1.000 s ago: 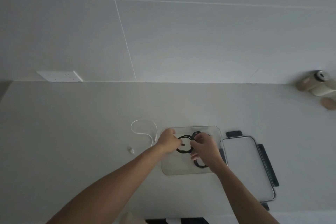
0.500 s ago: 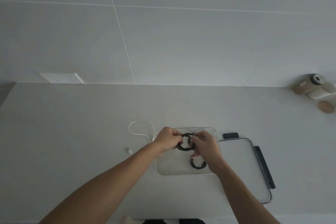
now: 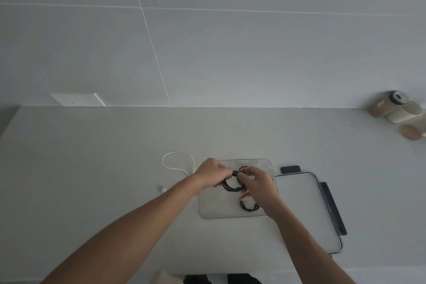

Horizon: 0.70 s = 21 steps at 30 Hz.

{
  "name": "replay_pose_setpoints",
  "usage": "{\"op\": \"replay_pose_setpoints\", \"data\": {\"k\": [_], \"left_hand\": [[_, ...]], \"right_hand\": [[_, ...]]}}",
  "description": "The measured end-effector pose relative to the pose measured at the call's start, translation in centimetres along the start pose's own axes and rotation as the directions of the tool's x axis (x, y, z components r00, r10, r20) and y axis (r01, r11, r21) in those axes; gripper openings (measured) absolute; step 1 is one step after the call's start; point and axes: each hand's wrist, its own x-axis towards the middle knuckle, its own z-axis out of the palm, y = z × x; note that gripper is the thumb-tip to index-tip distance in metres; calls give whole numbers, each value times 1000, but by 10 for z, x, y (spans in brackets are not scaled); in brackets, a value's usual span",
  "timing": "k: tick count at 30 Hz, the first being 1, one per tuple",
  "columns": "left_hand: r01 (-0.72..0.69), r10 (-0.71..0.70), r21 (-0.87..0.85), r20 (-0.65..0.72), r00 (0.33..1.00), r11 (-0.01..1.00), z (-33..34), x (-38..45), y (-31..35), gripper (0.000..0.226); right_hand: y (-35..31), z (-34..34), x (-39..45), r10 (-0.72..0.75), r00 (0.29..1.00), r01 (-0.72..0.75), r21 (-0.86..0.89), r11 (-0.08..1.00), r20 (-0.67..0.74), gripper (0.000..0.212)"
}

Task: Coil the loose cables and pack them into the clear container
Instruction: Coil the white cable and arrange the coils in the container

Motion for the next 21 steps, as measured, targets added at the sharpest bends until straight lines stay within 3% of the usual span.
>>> {"op": "replay_pose_setpoints", "data": {"k": [12, 21], "left_hand": [[14, -12, -59, 32, 999, 998, 7, -7, -4, 26], [37, -40, -64, -44, 998, 997, 9, -9, -7, 28]], "right_hand": [[4, 4, -7, -48, 999, 48, -109, 993, 4, 15], [-7, 16, -11, -14, 999, 15, -18, 1000, 47, 17]]}}
